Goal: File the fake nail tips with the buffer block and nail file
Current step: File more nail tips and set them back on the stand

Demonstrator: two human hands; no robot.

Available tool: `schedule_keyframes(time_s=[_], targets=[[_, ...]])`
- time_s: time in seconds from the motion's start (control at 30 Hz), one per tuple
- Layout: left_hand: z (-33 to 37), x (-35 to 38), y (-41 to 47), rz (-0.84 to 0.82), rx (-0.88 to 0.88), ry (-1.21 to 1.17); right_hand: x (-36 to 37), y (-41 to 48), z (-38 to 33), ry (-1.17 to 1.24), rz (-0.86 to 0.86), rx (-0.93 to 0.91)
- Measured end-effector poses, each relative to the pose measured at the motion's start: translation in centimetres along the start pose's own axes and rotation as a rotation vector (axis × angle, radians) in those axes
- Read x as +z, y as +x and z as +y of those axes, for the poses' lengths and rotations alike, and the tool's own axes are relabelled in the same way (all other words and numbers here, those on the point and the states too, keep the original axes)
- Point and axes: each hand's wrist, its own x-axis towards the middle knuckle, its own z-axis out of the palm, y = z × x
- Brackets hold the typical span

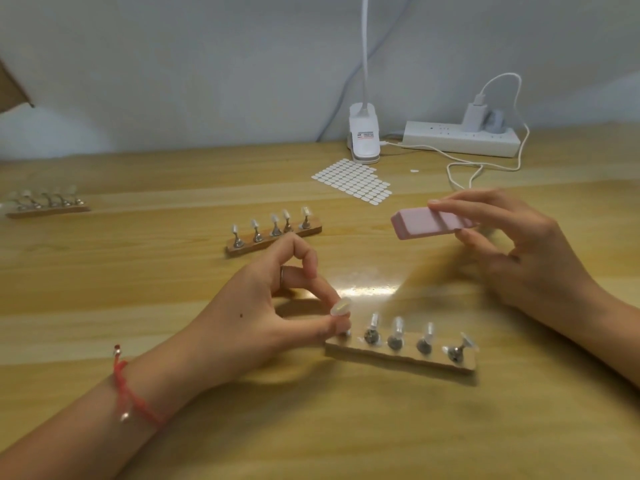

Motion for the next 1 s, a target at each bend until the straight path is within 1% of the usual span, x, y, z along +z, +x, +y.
schedule_keyframes(time_s=[0.13, 0.33, 0.53, 0.8, 1.0], targets=[[0.2, 0.2, 0.0, -0.006, 0.089, 0.116, 0.0, 0.0, 0.0, -0.004, -0.004, -0.007], [0.2, 0.2, -0.1, 0.007, 0.143, 0.168, 0.1, 0.0, 0.0, -0.007, -0.013, -0.011], [0.3, 0.7, -0.2, 0.015, 0.182, 0.303, 0.1, 0.0, -0.2, 0.002, -0.022, -0.003], [0.3, 0.9, -0.6, -0.005, 0.182, 0.227, 0.1, 0.0, -0.3, -0.006, -0.009, 0.007], [1.0, 2.4, -0.3, 0.019, 0.237, 0.228, 0.1, 0.0, -0.3, -0.009, -0.030, 0.003]])
